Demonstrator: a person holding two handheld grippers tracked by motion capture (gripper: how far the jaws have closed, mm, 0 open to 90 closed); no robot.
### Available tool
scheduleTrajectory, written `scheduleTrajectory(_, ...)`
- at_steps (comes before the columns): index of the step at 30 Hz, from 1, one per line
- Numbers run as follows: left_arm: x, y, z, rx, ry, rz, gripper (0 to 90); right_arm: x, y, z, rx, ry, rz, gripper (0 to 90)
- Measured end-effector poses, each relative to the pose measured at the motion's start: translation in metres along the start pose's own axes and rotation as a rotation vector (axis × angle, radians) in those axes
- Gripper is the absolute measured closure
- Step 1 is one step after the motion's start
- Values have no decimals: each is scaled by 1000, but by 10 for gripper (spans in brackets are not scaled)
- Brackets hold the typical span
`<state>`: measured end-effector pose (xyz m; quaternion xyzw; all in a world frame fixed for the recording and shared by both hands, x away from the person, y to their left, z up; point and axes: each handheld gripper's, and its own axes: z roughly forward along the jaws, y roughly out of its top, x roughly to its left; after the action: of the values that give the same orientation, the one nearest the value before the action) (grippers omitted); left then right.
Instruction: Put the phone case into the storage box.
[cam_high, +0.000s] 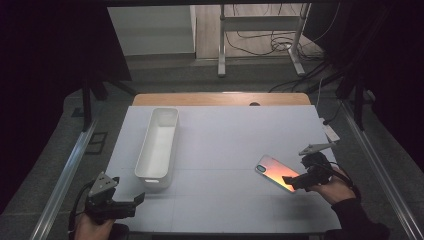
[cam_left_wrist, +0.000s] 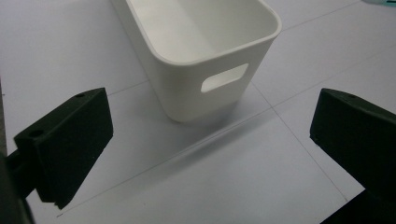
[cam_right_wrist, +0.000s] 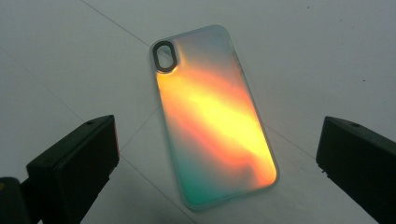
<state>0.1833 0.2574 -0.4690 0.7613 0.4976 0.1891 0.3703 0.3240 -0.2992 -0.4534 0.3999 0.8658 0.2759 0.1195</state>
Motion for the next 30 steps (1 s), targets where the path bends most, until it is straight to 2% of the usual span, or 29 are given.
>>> scheduleTrajectory(15,0,0,0,2,-1,0,3,0,16,19,44,4,-52,0)
scheduleTrajectory(21,0,0,0,3,-1,1,3,0,20,24,60,6,-56,0)
scheduleTrajectory(30,0,0,0,4,0,3,3,0,18,34,76,15,-58,0)
